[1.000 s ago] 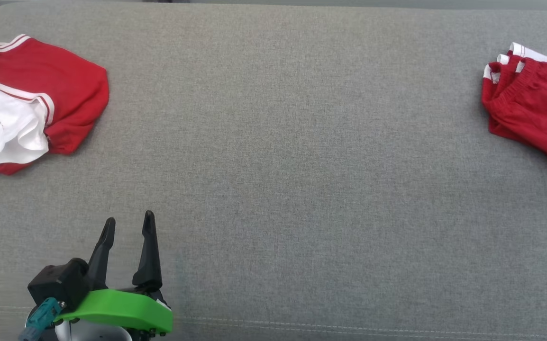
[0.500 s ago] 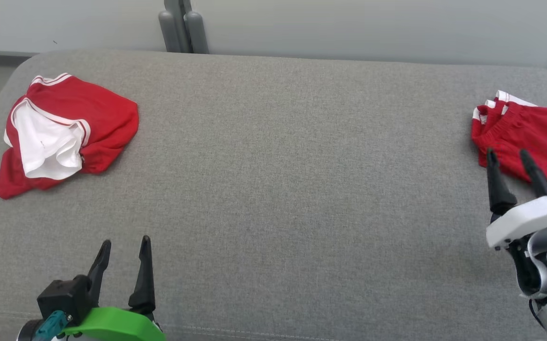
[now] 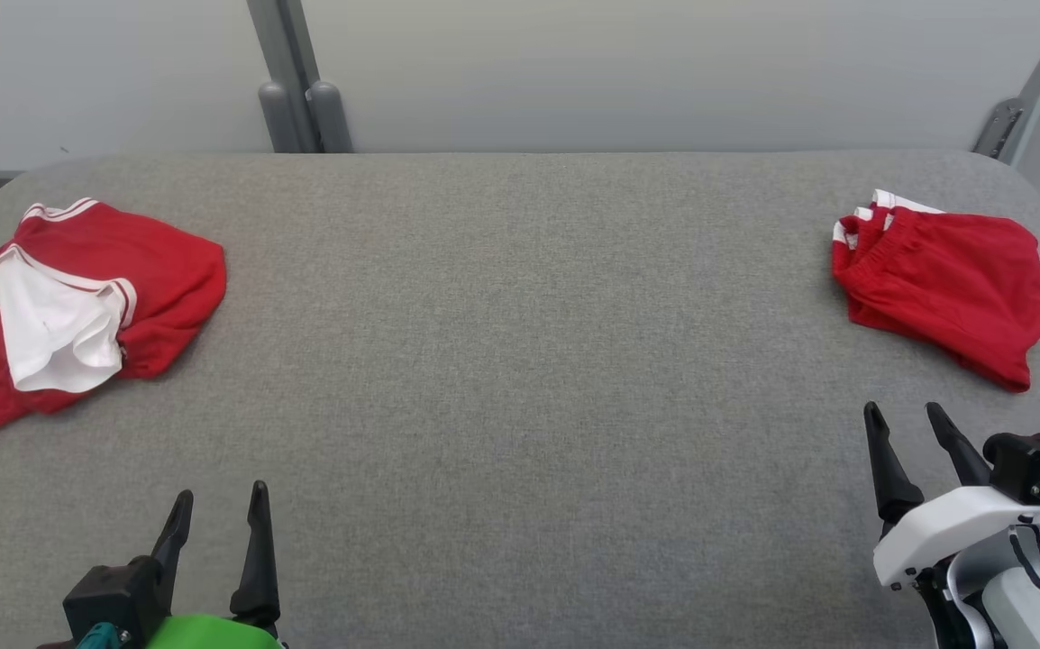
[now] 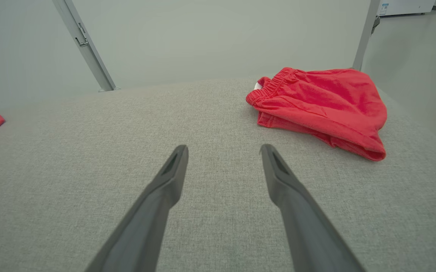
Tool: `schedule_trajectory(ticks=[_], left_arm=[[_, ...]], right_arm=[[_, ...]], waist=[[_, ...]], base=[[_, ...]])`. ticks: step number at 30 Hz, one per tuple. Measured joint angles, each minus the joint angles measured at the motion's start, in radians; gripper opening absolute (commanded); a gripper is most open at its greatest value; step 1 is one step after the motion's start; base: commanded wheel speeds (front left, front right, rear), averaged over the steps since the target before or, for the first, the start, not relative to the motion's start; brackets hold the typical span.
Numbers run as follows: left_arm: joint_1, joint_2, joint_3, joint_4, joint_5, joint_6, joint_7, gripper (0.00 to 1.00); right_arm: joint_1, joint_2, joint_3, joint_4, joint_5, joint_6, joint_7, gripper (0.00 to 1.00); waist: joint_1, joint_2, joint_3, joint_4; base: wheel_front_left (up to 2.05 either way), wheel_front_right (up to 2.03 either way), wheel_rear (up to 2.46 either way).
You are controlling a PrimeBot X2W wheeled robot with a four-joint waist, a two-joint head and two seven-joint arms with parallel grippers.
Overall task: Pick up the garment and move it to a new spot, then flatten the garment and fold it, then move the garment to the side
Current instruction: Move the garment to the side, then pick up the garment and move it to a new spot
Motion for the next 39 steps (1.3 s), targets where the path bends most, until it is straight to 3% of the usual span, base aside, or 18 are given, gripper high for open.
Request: schedule_trajectory(ticks=[9,18,31,39], left_arm=[[0.006,0.002,-0.007,0.006,0.000,-0.001,-0.008,1.00],[0.006,0.005,-0.018,0.013,0.000,-0.006,-0.008,1.00],[0.004,0.007,-0.022,0.020,0.002,-0.010,-0.008,1.00],[0.003,0.009,0.004,0.032,0.002,-0.010,-0.018,1.00]], right_arm=[[0.036,0.008,-0.033,-0.043,-0.040,-0.001,-0.006,1.00],[0.061,0.021,-0.109,-0.062,-0.075,-0.001,-0.006,1.00],[0.092,0.034,-0.151,-0.105,-0.147,-0.001,-0.009,1.00],[0.087,0.031,-0.061,-0.143,-0.216,-0.001,0.002,1.00]], waist=[[0.0000,0.0000,-0.012,-0.057],[0.0000,0.0000,-0.005,-0.062],[0.0000,0.0000,0.004,-0.027],[0.0000,0.0000,0.003,0.028]], base=[[0.00,0.00,0.00],[0.00,0.00,0.00],[0.00,0.00,0.00],[0.00,0.00,0.00]])
